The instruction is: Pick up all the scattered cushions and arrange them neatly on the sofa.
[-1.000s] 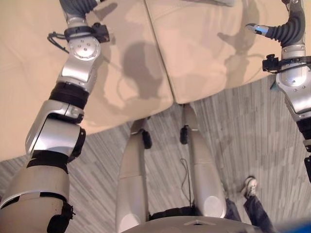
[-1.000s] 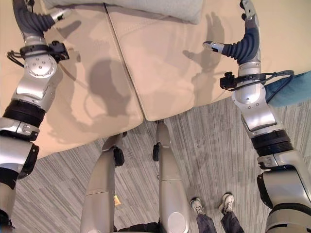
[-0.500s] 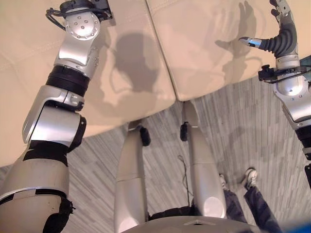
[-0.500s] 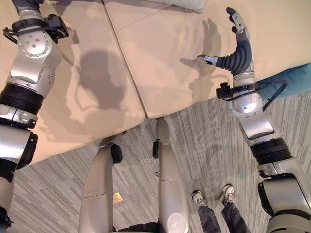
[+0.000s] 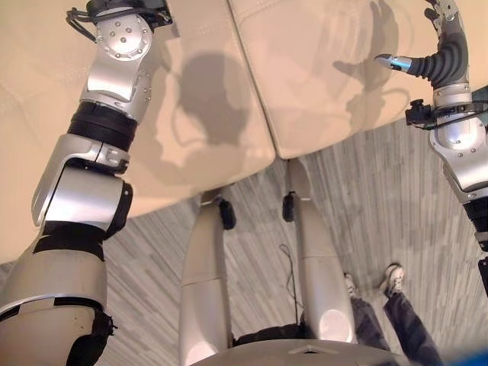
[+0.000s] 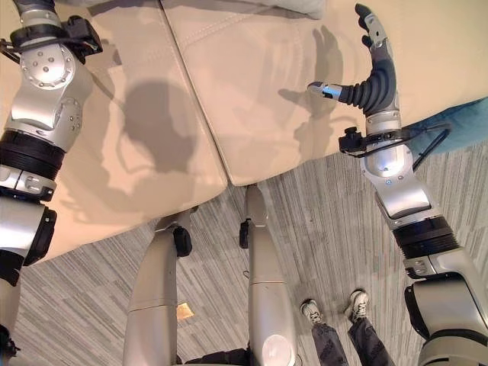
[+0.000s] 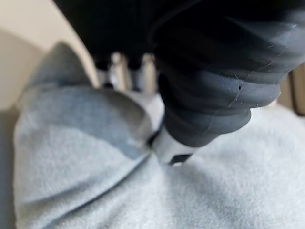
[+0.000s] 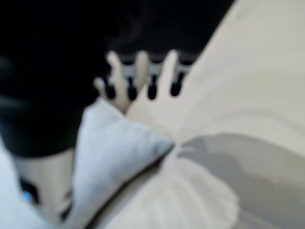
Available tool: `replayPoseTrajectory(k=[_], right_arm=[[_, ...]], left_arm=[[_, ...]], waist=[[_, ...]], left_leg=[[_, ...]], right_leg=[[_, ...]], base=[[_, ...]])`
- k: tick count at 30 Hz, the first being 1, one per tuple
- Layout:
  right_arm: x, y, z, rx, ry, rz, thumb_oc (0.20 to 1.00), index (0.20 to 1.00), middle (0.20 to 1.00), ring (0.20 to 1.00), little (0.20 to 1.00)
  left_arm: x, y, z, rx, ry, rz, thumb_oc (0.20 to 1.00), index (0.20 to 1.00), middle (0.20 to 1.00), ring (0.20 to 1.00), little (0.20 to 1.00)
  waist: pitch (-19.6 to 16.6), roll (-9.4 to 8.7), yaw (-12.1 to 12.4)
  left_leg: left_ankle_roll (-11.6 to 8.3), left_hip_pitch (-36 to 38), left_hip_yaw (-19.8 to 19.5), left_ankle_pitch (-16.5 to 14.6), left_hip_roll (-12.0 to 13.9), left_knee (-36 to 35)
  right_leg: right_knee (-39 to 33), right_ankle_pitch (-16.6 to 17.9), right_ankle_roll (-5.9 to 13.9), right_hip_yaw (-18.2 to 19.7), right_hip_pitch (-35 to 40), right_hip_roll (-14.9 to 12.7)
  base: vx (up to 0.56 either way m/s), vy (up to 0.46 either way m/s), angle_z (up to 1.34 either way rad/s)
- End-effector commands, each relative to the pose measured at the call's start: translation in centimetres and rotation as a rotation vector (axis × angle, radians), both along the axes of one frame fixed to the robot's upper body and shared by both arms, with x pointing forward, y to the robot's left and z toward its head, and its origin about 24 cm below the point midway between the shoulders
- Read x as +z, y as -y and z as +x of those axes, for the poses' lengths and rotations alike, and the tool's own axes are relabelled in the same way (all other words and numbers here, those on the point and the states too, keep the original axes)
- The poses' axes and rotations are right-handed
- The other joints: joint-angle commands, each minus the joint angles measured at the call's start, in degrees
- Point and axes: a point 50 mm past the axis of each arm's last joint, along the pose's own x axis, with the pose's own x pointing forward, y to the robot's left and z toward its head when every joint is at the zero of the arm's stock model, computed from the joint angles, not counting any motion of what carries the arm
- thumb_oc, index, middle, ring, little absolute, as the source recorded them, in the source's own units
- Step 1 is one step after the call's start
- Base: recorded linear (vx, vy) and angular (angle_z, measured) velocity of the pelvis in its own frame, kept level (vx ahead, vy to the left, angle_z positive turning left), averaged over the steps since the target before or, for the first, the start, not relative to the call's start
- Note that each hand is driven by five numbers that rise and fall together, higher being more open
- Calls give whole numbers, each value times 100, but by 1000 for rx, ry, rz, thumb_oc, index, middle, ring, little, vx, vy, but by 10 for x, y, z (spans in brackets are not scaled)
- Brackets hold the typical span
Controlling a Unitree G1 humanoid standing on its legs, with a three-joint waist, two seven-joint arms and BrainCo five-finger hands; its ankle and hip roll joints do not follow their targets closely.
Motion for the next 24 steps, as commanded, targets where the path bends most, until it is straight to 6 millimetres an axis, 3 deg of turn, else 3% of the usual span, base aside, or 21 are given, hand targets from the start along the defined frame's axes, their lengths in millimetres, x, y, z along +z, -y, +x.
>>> replayPoseTrajectory(k=[1,7,10,11,15,22,24], right_arm=[[9,8,-14,4,86,10,1000,1000,1000,1000,1000],[0,5,-16,13,79,11,1000,1000,1000,1000,1000],[-1,3,-16,25,73,8,1000,1000,1000,1000,1000],[-1,3,-16,24,72,10,1000,1000,1000,1000,1000],[-3,1,-16,34,65,13,1000,1000,1000,1000,1000],[-3,-11,-12,60,72,35,1000,1000,1000,1000,1000],[5,-20,-11,83,105,39,1000,1000,1000,1000,1000]], left_arm=[[7,-21,-21,77,158,-86,200,200,200,200,200],[-20,-48,-25,178,160,-257,200,200,200,200,200],[-27,-58,-27,201,155,-289,200,200,200,200,200],[-29,-60,-28,202,156,-293,200,200,200,200,200],[-37,-61,-28,201,148,-326,200,200,200,200,200],[-69,-24,-12,75,62,-391,200,200,200,200,200],[-83,3,-3,-6,-7,-379,200,200,200,200,200]], waist=[[-221,68,167],[-220,-77,209],[-297,-113,255],[-249,-148,250],[-257,-207,258],[-235,-305,310],[-203,-330,340]], left_leg=[[-477,681,-873,156,-163,-1028],[-485,599,-883,300,-126,-978],[-525,694,-995,169,-82,-1043],[-504,632,-954,320,-103,-1024],[-514,636,-1000,351,-81,-1033],[-523,693,-1054,376,-64,-1085],[-524,712,-1064,398,-60,-1103]], right_leg=[[240,-588,807,-298,404,-375],[246,-506,729,-459,412,-397],[216,-631,747,-476,505,-334],[226,-531,689,-522,466,-367],[217,-548,665,-560,498,-352],[236,-582,631,-625,561,-318],[253,-596,612,-625,565,-317]], base=[[0,0,0],[-20,-50,-2],[56,-52,0],[-67,-30,0],[-13,-35,4],[5,-18,2],[-2,2,4]])
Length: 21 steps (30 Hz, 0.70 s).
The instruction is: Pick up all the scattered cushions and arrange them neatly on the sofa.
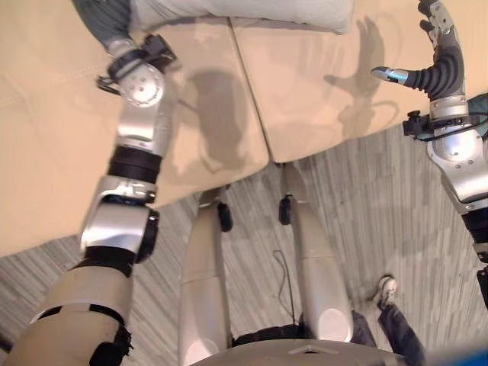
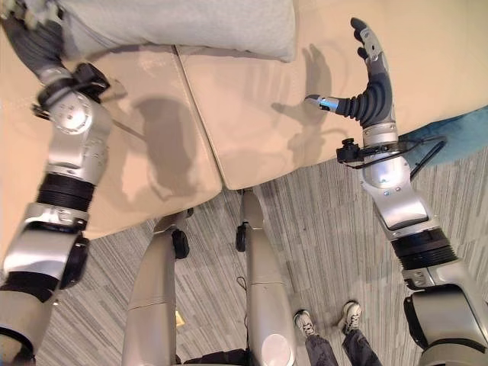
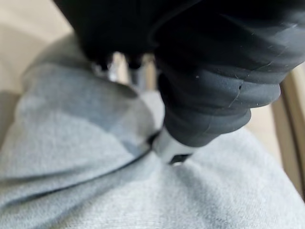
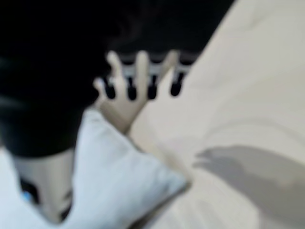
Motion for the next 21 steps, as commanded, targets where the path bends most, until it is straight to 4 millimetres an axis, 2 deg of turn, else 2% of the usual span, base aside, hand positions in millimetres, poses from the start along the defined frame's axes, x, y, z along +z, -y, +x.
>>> replayPoseTrajectory(k=[1,2,4,5,6,7,8,9,10,13,14,15,16,17,20,21], right_arm=[[22,-11,-5,41,129,35,1000,1000,1000,1000,1000],[22,-11,-5,40,129,34,1000,1000,1000,1000,1000],[27,-21,-5,63,152,25,1000,1000,1000,1000,1000],[29,-24,-5,71,160,25,1000,1000,1000,1000,1000],[31,-26,-4,76,166,21,1000,1000,1000,1000,1000],[33,-29,-4,82,170,22,1000,1000,1000,1000,1000],[35,-31,-3,87,172,22,1000,1000,1000,1000,1000],[38,-33,-2,90,177,19,1000,1000,1000,1000,1000],[41,-36,-1,96,182,16,1000,1000,1000,1000,1000],[45,-43,1,113,181,4,1000,1000,1000,1000,1000],[47,-44,1,118,183,-4,1000,1000,1000,1000,1000],[48,-45,1,120,183,-4,1000,1000,1000,1000,1000],[49,-46,0,126,184,-22,1000,1000,1000,1000,1000],[49,-46,0,127,183,-22,1000,1000,1000,1000,1000],[44,-44,1,116,163,-33,1000,1000,1000,1000,1000],[42,-41,2,103,156,-35,1000,1000,1000,1000,1000]], left_arm=[[-10,13,-4,-53,29,-7,200,200,200,200,200],[-10,13,-4,-53,29,-7,200,200,200,200,200],[-18,41,1,-130,-8,36,200,200,200,200,200],[-19,48,2,-149,-20,60,200,200,200,200,200],[-21,55,3,-172,-29,67,200,200,200,200,200],[-22,60,4,-193,-37,80,542,542,542,542,542],[-21,62,5,-204,-40,92,1000,1000,1000,1000,1000],[-21,64,5,-210,-40,98,1000,1000,1000,1000,1000],[-20,64,5,-217,-39,93,1000,1000,1000,1000,1000],[-15,56,5,-210,-29,84,1000,1000,1000,1000,1000],[-12,51,5,-198,-24,90,1000,1000,1000,1000,1000],[-12,50,6,-197,-23,90,1000,1000,1000,1000,1000],[-9,38,4,-173,-14,94,1000,1000,1000,1000,1000],[-9,37,4,-171,-14,94,1000,1000,1000,1000,1000],[-9,24,3,-143,-11,86,1000,1000,1000,1000,1000],[-8,19,2,-131,-7,85,1000,1000,1000,1000,1000]], waist=[[-183,-216,202],[-180,-215,203],[-126,-241,222],[-160,-226,249],[-154,-227,251],[-149,-222,258],[-131,-216,265],[-76,-233,253],[-113,-200,285],[-96,-164,324],[-39,-163,311],[-83,-145,331],[-34,-120,332],[-81,-102,354],[-94,-56,362],[-57,-52,345]], left_leg=[[-399,405,-825,324,-198,-1012],[-399,408,-824,325,-198,-1015],[-394,405,-830,316,-191,-976],[-418,468,-883,168,-155,-986],[-413,469,-877,170,-158,-988],[-410,465,-878,172,-160,-978],[-409,467,-871,174,-157,-973],[-380,395,-814,325,-191,-943],[-405,460,-860,169,-157,-964],[-403,462,-849,171,-161,-954],[-381,407,-785,328,-194,-934],[-407,476,-840,180,-162,-960],[-385,427,-767,344,-193,-949],[-412,495,-823,194,-160,-971],[-416,510,-818,218,-163,-986],[-391,452,-762,375,-198,-973]], right_leg=[[158,-470,765,-399,262,-436],[159,-471,765,-398,263,-436],[192,-487,754,-396,264,-433],[197,-614,801,-366,312,-384],[203,-614,797,-364,306,-383],[208,-613,795,-359,298,-385],[216,-612,794,-347,287,-388],[228,-486,748,-375,224,-440],[234,-608,793,-338,265,-396],[257,-608,789,-306,244,-402],[263,-483,740,-332,195,-452],[258,-607,787,-301,248,-405],[275,-486,734,-323,192,-457],[272,-611,781,-291,245,-410],[292,-628,766,-289,259,-418],[300,-507,716,-324,211,-468]], base=[[-1,3,6],[-5,1,7],[31,-5,8],[68,-2,8],[71,10,7],[0,17,6],[-69,13,5],[0,0,0],[8,12,3],[0,15,2],[0,0,0],[-67,17,0],[75,11,-3],[6,12,-5],[7,0,-3],[0,0,0]])
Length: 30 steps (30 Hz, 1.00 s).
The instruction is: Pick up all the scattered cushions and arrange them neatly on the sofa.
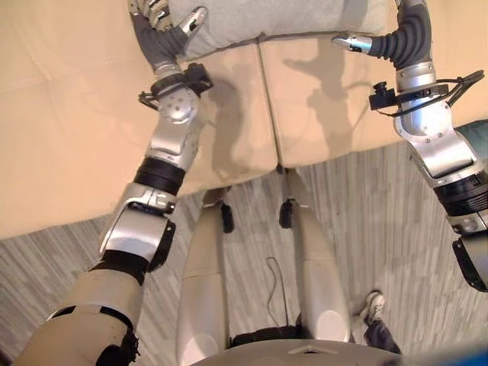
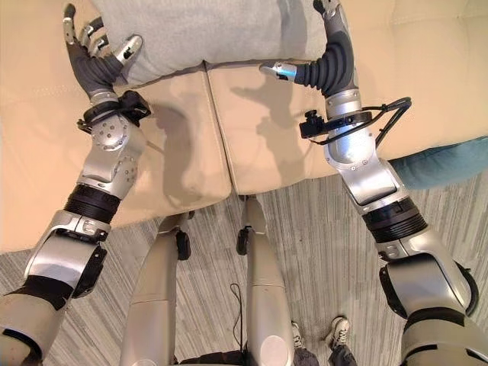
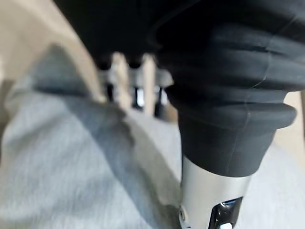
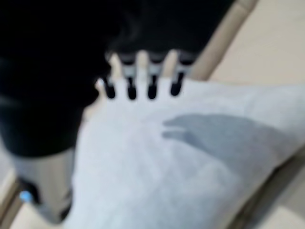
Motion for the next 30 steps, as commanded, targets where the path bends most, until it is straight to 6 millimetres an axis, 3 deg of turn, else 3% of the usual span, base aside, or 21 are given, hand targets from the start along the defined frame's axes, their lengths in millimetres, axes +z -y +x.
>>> replayPoseTrajectory(k=[1,5,9,10,11,12,13,15,16,17,18,19,20,23,26,29,30], right_arm=[[2,14,-4,-43,28,-5,1000,1000,1000,1000,1000],[1,22,-3,-88,27,-9,1000,1000,1000,1000,1000],[-9,38,0,-155,-12,-14,1000,1000,1000,1000,1000],[-10,38,-1,-155,-14,-14,1000,1000,1000,1000,1000],[-14,40,0,-164,-25,-11,1000,1000,1000,1000,1000],[-24,51,2,-211,-64,7,1000,1000,1000,1000,1000],[-25,51,2,-211,-65,6,1000,1000,1000,1000,1000],[-35,62,7,-269,-105,39,1000,1000,1000,1000,1000],[-40,69,10,-317,-120,58,1000,1000,1000,1000,1000],[-39,69,10,-318,-119,59,1000,1000,1000,1000,1000],[-42,77,14,-369,-134,113,1000,1000,1000,1000,1000],[-41,77,14,-370,-132,114,1000,1000,1000,1000,1000],[-40,81,20,-414,-137,157,1000,1000,1000,1000,1000],[-32,82,27,-448,-134,203,1000,1000,1000,1000,1000],[-23,75,33,-449,-126,222,1000,1000,1000,1000,1000],[6,56,47,-447,-103,256,1000,1000,1000,1000,1000],[7,56,48,-447,-101,256,1000,1000,1000,1000,1000]], left_arm=[[11,-9,-7,-3,86,-22,1000,1000,1000,1000,1000],[4,-27,-10,40,73,16,1000,1000,1000,1000,1000],[-32,-49,-19,72,-28,143,1000,1000,1000,1000,1000],[-33,-49,-19,72,-30,144,1000,1000,1000,1000,1000],[-42,-51,-22,73,-49,152,1000,1000,1000,1000,1000],[-60,-55,-27,80,-90,181,1000,1000,1000,1000,1000],[-60,-55,-28,81,-92,182,1000,1000,1000,1000,1000],[-74,-57,-30,79,-129,179,1000,1000,1000,1000,1000],[-80,-58,-31,78,-148,172,1000,1000,1000,1000,1000],[-80,-58,-31,77,-146,172,1000,1000,1000,1000,1000],[-82,-56,-30,69,-147,148,1000,1000,1000,1000,1000],[-81,-56,-30,68,-146,148,1000,1000,1000,1000,1000],[-79,-51,-27,54,-134,110,1000,1000,1000,1000,1000],[-72,-42,-23,31,-104,55,1000,1000,1000,1000,1000],[-64,-36,-18,17,-82,5,1000,1000,1000,1000,1000],[-33,-13,-7,-38,-15,-39,1000,1000,1000,1000,1000],[-32,-13,-7,-38,-13,-40,1000,1000,1000,1000,1000]], waist=[[-91,242,63],[-88,287,82],[-95,379,185],[-101,379,184],[-154,412,227],[-133,436,270],[-181,454,291],[-162,483,334],[-213,527,405],[-167,512,385],[-208,567,475],[-160,555,454],[-211,611,536],[-218,657,584],[-231,671,592],[-244,732,629],[-235,733,626]], left_leg=[[-442,295,-843,128,-49,-781],[-421,266,-792,317,-93,-821],[-430,407,-818,367,-89,-904],[-431,413,-819,367,-89,-907],[-458,510,-882,203,-55,-919],[-440,522,-839,380,-81,-945],[-469,597,-891,227,-50,-967],[-459,621,-852,414,-83,-1024],[-492,729,-927,272,-62,-1056],[-465,659,-882,426,-92,-1040],[-500,730,-976,285,-74,-1033],[-474,658,-934,438,-102,-1015],[-501,690,-1023,304,-96,-988],[-503,645,-1066,316,-137,-981],[-511,595,-1089,356,-147,-1021],[-524,497,-1092,465,-166,-1145],[-524,495,-1091,467,-166,-1146]], right_leg=[[166,-485,744,-269,187,-312],[171,-360,691,-319,164,-374],[206,-411,663,-354,284,-375],[205,-412,663,-356,290,-375],[228,-562,705,-330,371,-328],[274,-481,643,-381,374,-383],[279,-616,691,-353,431,-340],[353,-546,635,-404,420,-389],[469,-738,667,-386,478,-373],[465,-604,618,-417,424,-415],[611,-818,648,-404,461,-417],[605,-683,598,-437,406,-456],[751,-888,623,-433,416,-468],[828,-934,608,-465,375,-503],[814,-935,599,-474,334,-514],[769,-894,603,-445,216,-504],[770,-893,603,-444,212,-504]], base=[[5,8,-4],[-40,6,-6],[0,0,0],[76,-15,-2],[0,0,0],[75,-27,2],[6,-30,3],[-8,-18,5],[-91,-15,9],[48,-39,10],[-88,-28,8],[48,-64,16],[-8,-34,14],[8,-26,18],[-8,-2,8],[-4,26,7],[0,0,0]])
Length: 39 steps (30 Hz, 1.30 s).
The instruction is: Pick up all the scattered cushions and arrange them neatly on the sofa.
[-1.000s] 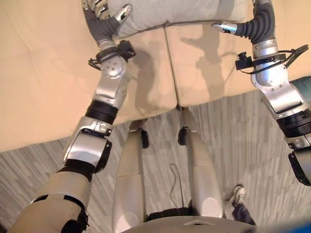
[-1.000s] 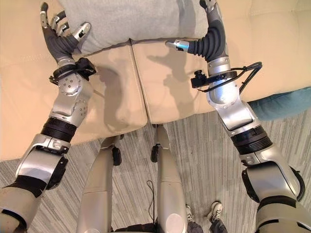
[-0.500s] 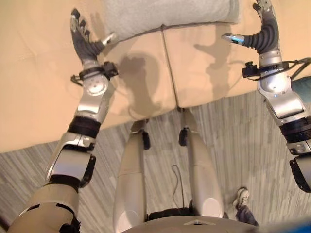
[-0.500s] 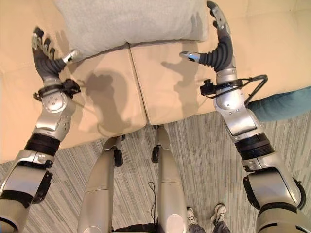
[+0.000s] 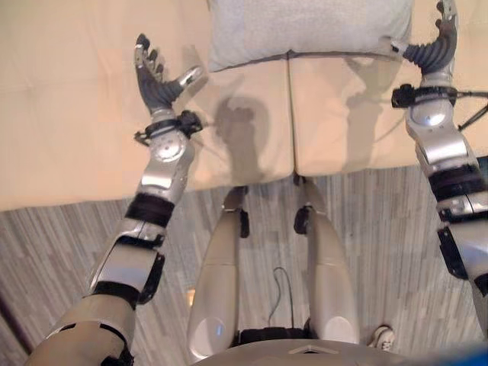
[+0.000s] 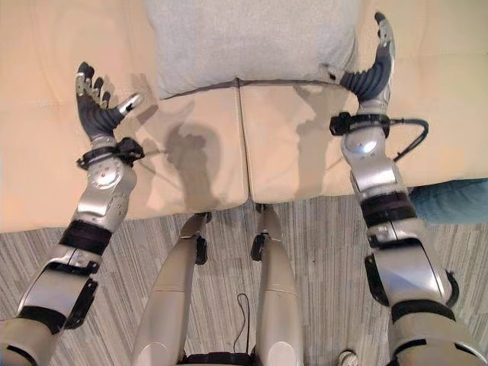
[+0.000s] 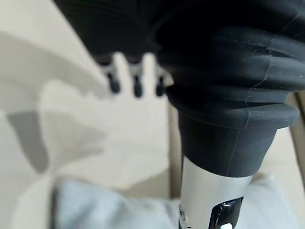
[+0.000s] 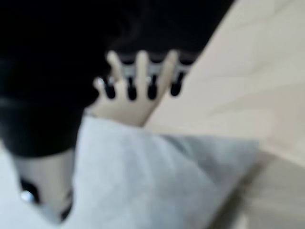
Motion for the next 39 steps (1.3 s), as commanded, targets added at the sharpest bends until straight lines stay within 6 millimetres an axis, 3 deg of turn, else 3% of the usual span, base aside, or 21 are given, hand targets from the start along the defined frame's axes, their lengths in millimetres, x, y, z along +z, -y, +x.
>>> replayPoseTrajectory(k=[1,4,5,8,15,24,25,26,27,32,39], right_arm=[[16,-2,-4,-11,68,-6,1000,1000,1000,1000,1000],[35,-18,2,19,90,52,1000,1000,1000,1000,1000],[43,-27,7,22,77,73,1000,1000,1000,1000,1000],[54,-40,11,28,56,88,1000,1000,1000,1000,1000],[68,-77,18,48,7,51,1000,1000,1000,1000,1000],[70,-119,19,141,-23,-14,1000,1000,1000,1000,1000],[70,-119,19,141,-23,-14,555,555,555,555,555],[69,-130,18,182,-25,-19,200,200,200,200,200],[68,-133,17,197,-26,-23,200,200,200,200,200],[67,-144,15,244,-18,-29,200,200,200,200,200],[82,-166,-5,351,119,-69,200,200,200,200,200]], left_arm=[[16,-4,-2,14,87,-77,1000,1000,1000,1000,1000],[35,12,6,-37,97,-94,1000,1000,1000,1000,1000],[52,23,8,-56,121,-88,1000,1000,1000,1000,1000],[69,38,9,-80,140,-74,1000,1000,1000,1000,1000],[93,78,7,-176,170,-74,1000,1000,1000,1000,1000],[114,123,5,-263,159,4,1000,1000,1000,1000,1000],[115,123,5,-263,160,4,1000,1000,1000,1000,1000],[115,123,5,-273,165,11,558,558,558,558,558],[116,122,5,-263,161,12,200,200,200,200,200],[119,125,3,-267,174,8,200,200,200,200,200],[142,114,-10,-247,300,-27,200,200,200,200,200]], waist=[[-281,335,-18],[-246,376,-28],[-209,406,-23],[-142,436,-22],[30,465,-62],[59,523,-135],[60,524,-133],[61,536,-132],[61,536,-137],[61,547,-153],[59,552,-146]], left_leg=[[-307,-214,-769,-32,-71,-243],[-308,-283,-742,1,-85,-275],[-308,-329,-731,13,-92,-256],[-305,-377,-697,0,-95,-230],[-320,-516,-632,-9,-104,-95],[-335,-570,-618,82,-119,-236],[-335,-571,-620,87,-119,-244],[-342,-587,-612,104,-123,-260],[-342,-608,-611,107,-122,-249],[-333,-670,-606,102,-125,-195],[-316,-725,-576,76,-131,-87]], right_leg=[[412,-540,761,-162,-34,-435],[400,-514,768,-123,-122,-430],[410,-509,763,-102,-163,-431],[425,-504,750,-62,-220,-419],[412,-472,716,0,-301,-376],[227,-408,743,25,-342,-328],[220,-403,743,23,-342,-328],[211,-394,745,32,-371,-313],[207,-385,743,33,-387,-307],[227,-381,736,57,-450,-300],[340,-392,715,104,-533,-300]], base=[[0,0,0],[13,43,0],[0,0,0],[0,0,0],[5,3,-1],[2,1,0],[0,0,0],[0,0,0],[11,3,-4],[3,-3,-2],[0,0,0]])
